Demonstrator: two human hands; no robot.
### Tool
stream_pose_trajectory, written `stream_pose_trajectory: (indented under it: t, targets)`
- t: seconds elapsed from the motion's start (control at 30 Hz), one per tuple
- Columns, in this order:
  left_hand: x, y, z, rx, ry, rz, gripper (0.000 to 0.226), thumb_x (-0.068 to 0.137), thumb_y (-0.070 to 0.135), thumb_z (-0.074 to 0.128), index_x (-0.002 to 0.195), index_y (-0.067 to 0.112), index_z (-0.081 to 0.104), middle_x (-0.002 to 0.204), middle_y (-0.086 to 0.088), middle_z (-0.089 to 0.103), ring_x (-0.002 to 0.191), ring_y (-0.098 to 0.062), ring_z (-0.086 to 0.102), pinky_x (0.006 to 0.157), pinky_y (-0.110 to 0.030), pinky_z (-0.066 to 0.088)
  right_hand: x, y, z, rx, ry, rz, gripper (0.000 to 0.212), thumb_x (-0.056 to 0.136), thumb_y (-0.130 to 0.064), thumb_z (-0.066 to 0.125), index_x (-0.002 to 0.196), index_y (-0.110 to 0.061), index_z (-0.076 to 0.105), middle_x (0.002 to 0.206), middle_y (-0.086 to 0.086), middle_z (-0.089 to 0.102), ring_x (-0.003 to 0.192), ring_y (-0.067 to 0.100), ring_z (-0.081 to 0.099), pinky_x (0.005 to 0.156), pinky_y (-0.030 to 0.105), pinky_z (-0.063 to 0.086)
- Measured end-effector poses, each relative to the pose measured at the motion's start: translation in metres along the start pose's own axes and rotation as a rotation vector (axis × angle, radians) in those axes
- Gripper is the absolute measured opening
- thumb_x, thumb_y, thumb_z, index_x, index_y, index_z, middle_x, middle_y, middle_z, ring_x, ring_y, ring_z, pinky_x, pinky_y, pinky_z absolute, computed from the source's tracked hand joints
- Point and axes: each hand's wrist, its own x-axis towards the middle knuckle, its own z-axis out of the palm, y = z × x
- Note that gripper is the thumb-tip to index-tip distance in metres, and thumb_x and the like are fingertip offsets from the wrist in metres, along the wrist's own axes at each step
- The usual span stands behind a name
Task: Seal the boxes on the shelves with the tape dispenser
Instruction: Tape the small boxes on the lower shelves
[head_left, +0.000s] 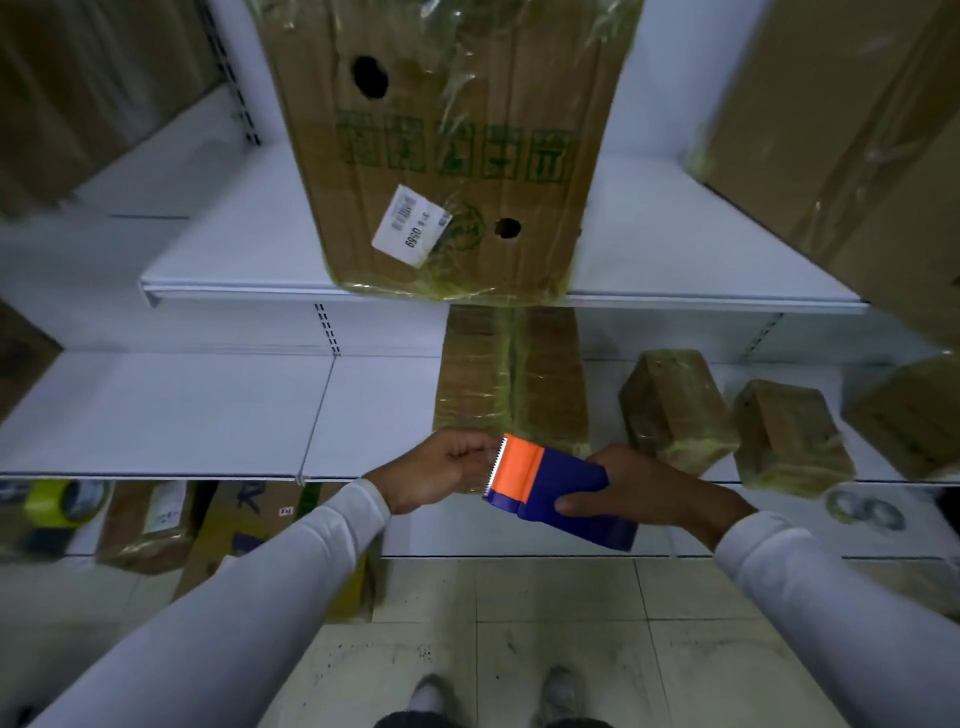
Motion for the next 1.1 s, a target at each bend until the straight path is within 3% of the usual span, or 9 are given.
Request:
stream_pose_trajectory:
  t: [0.07,0.17,0.4,0.53,0.6,0.83,1.1]
  targets:
    - [-0.003,0.000,-0.001,-0.019,0.008,-0.001,0.020,0.097,0.006,0.049,0.094,0.016,0.067,0.089,0.007,0.070,0.085,-0.003,0.064,0.076,-0.018,0.049,0.003,-0.003,0.002,0.002,-0.015,-0.013,0.015,0.079,-0.045,0.080,0.072,-0.053,0.070,0.071,-0.023,0.072,0.064,-0.007,0.066,0.053,0.006,0.043]
    - [-0.004,-0.004,-0.002,-0.018,0.097,-0.005,0.018,0.096,0.002,0.049,0.091,0.007,0.066,0.086,-0.003,0.067,0.077,-0.005,0.063,0.071,-0.018,0.049,0.006,-0.006,0.005,-0.003,-0.030,-0.026,0.014,0.078,-0.046,0.080,0.073,-0.054,0.069,0.071,-0.025,0.071,0.066,-0.008,0.066,0.053,0.005,0.043]
    - [-0.002,-0.011,-0.028,0.040,0.262,0.051,0.020,0.097,0.000,0.046,0.087,0.002,0.063,0.082,-0.017,0.064,0.076,-0.027,0.061,0.075,-0.038,0.052,0.016,-0.020,-0.014,-0.108,-0.085,-0.035,0.012,0.080,-0.055,0.075,0.077,-0.046,0.068,0.075,-0.015,0.073,0.065,0.000,0.067,0.054,0.008,0.045]
    - [-0.009,-0.019,-0.055,0.011,0.379,0.051,0.018,0.097,0.002,0.048,0.094,-0.003,0.065,0.078,-0.013,0.062,0.071,-0.015,0.060,0.072,-0.026,0.053,0.013,-0.013,-0.040,-0.151,-0.057,0.008,0.041,0.075,-0.060,0.075,0.080,-0.020,0.071,0.076,0.000,0.074,0.068,0.014,0.069,0.061,0.021,0.048]
    - [-0.013,-0.027,-0.070,-0.017,0.433,0.023,0.021,0.097,0.003,0.047,0.100,-0.009,0.063,0.077,-0.011,0.061,0.069,-0.014,0.058,0.072,-0.025,0.053,0.012,-0.011,-0.050,-0.179,-0.074,0.039,0.048,0.073,-0.062,0.073,0.079,-0.015,0.068,0.072,0.002,0.072,0.065,0.016,0.067,0.063,0.027,0.048]
    - [-0.013,-0.048,-0.076,-0.072,0.503,-0.100,0.017,0.097,-0.002,0.046,0.095,-0.010,0.062,0.072,-0.013,0.057,0.063,-0.019,0.050,0.060,-0.018,0.050,0.026,-0.018,-0.049,-0.239,-0.072,0.079,0.037,0.074,-0.057,0.074,0.069,-0.022,0.062,0.057,-0.007,0.065,0.056,0.010,0.060,0.059,0.025,0.042]
    - [0.003,-0.053,-0.059,-0.057,0.547,-0.184,0.020,0.096,-0.009,0.041,0.092,-0.007,0.061,0.073,-0.013,0.055,0.060,-0.019,0.048,0.056,-0.017,0.047,0.043,-0.005,-0.052,-0.342,-0.036,0.142,0.044,0.077,-0.054,0.077,0.071,-0.015,0.059,0.062,0.002,0.061,0.059,0.019,0.056,0.060,0.028,0.038]
